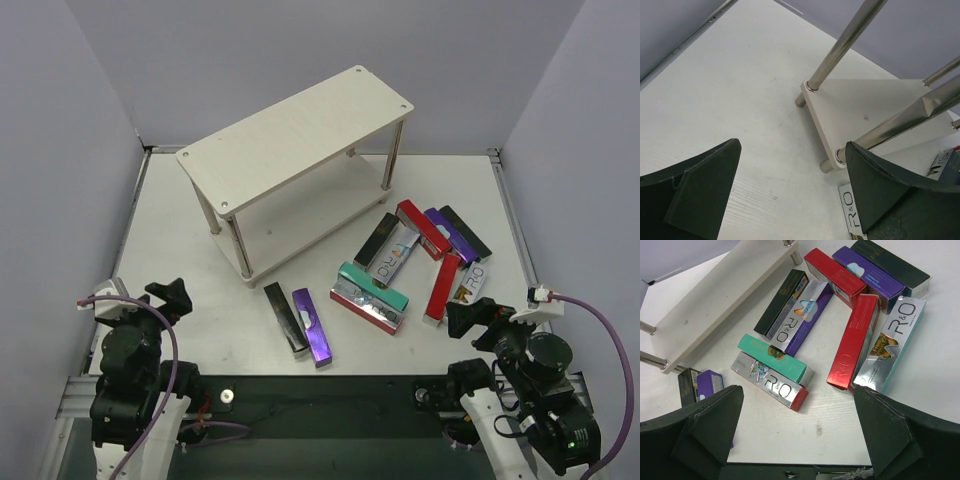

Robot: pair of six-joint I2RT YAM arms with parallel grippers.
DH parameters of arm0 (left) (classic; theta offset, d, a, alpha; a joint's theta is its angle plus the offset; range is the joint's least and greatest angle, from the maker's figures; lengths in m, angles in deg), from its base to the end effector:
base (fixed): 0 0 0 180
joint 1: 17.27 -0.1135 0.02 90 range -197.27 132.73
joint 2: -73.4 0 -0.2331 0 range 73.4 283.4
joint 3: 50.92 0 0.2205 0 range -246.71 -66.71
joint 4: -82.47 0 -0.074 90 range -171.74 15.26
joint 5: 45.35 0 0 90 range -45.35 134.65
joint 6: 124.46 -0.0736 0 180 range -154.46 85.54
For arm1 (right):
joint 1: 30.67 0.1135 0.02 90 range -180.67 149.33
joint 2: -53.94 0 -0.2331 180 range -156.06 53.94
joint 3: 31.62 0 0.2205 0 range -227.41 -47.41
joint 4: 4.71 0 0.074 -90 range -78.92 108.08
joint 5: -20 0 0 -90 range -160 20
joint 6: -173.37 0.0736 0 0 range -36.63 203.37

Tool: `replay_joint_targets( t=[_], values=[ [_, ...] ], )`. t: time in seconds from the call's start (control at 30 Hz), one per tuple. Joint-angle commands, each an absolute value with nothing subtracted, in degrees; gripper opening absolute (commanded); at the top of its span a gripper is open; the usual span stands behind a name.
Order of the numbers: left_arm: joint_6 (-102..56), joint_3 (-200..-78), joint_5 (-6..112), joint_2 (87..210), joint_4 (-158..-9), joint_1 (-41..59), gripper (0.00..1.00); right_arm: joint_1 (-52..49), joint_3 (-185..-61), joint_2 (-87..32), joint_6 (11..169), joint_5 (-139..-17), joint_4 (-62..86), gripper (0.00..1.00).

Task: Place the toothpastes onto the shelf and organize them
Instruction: Pick up the toothpaste from the center of the board.

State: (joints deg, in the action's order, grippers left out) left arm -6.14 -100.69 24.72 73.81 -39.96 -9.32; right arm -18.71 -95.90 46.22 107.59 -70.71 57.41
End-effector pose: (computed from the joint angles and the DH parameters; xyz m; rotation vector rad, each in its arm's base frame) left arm 0.0750 0.0149 0.2620 -0.5516 1.6170 -0.1733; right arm 0.0560 0.0128 0.3145 0.1711 1.6823 0.4864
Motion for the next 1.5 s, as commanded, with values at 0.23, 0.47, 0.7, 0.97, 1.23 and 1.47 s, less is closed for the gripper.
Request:
replay_joint_targets(
  t=[0.23,0.47,0.7,0.97,1.23,1.47],
  values=[
    [-6.1,-101.8,23.8,66.6,-40.3,-11.1,0.97,-19.1,-96.4,43.0,110.8,-73.1,58.6,1.00],
    [-6.2,-101.8,24.2,66.7,-40.4,-11.8,0.97,-19.0,-95.4,32.8,115.4,-68.1,58.1,1.00],
    [-7.1,-101.3,25.7,66.9,-41.4,-11.9,0.97,-19.0,-93.5,20.7,121.2,-62.6,56.3,1.00],
    [-6.5,-101.7,25.3,66.7,-41.0,-11.9,0.97,-18.3,-85.9,9.8,126.7,-61.0,47.0,0.91],
    [-6.0,-101.7,24.3,66.6,-40.5,-11.3,0.97,-8.7,-83.9,-2.0,132.7,-47.5,41.1,0.78],
    [-5.4,-101.8,23.1,66.6,-39.7,-8.4,0.97,-7.3,-84.7,-10.5,134.0,-41.2,39.1,0.71]
  ],
)
